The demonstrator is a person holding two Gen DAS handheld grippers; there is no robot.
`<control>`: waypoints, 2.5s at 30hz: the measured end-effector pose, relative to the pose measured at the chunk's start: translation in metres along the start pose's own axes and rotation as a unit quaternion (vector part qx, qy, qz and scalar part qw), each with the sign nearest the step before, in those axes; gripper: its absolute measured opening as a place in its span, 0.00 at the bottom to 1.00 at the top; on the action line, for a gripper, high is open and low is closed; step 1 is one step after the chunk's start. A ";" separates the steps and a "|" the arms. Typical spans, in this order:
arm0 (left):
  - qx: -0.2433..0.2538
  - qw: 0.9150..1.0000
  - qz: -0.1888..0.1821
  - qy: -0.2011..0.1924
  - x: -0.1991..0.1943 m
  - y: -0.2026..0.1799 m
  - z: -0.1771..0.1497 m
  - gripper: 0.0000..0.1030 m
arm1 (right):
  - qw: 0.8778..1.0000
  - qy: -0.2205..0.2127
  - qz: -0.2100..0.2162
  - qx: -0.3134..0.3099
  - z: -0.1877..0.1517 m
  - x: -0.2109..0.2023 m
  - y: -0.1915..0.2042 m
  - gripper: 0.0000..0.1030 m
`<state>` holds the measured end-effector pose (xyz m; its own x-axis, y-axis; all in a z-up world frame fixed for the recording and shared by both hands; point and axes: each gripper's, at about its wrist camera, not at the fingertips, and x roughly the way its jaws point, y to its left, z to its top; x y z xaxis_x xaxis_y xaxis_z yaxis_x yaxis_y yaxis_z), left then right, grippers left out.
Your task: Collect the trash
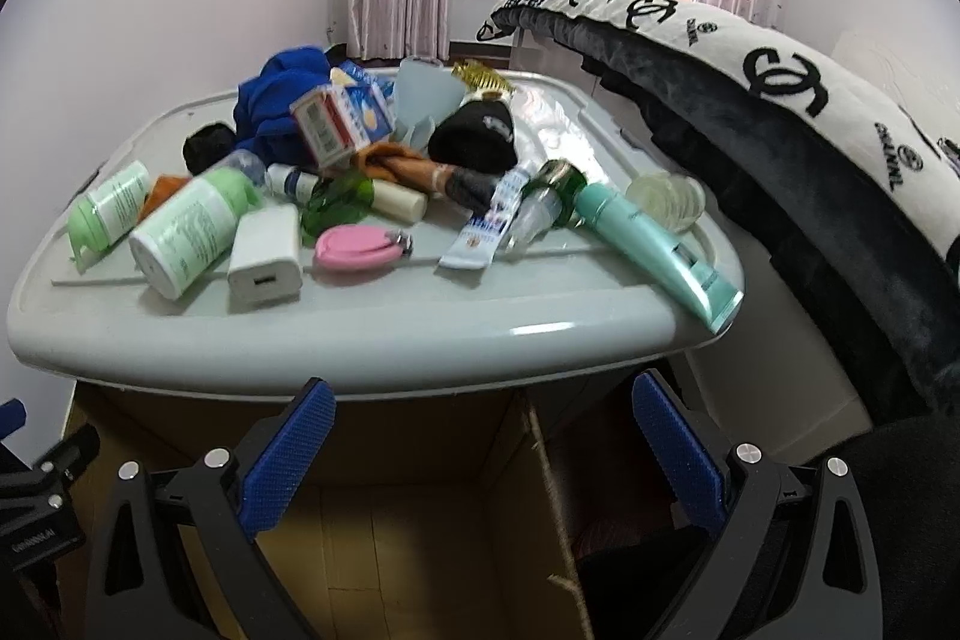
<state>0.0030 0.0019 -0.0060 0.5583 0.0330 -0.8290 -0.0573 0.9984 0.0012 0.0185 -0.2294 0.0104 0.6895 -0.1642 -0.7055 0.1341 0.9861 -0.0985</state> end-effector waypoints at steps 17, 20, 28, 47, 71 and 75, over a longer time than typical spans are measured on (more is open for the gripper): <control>0.010 1.000 0.006 0.013 0.010 -0.005 0.001 0.94 | 0.999 0.015 0.008 -0.044 0.062 0.025 -0.048 0.95; 0.013 1.000 0.008 0.015 0.011 -0.005 0.000 0.94 | 0.999 0.019 0.013 -0.048 0.072 0.032 -0.058 0.95; 0.000 1.000 0.006 0.020 0.014 -0.003 0.002 0.94 | 0.992 0.107 0.033 -0.064 0.099 0.094 -0.094 0.95; 0.017 1.000 0.010 -0.004 -0.002 -0.011 0.006 0.94 | 0.979 0.154 0.127 -0.032 0.080 0.103 -0.103 0.32; 0.248 0.961 -0.122 0.024 0.048 -0.103 0.115 0.80 | 0.965 0.096 0.231 0.075 0.107 0.079 -0.111 0.33; 0.210 0.964 -0.155 0.042 0.057 -0.079 0.131 0.68 | 0.965 0.099 0.232 0.072 0.106 0.080 -0.110 0.33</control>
<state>0.1483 -0.0692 0.0200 0.4249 -0.2563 -0.8682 0.4525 0.8908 -0.0415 0.1340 -0.3541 0.0395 0.5518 0.3168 -0.7715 -0.0487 0.9357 0.3494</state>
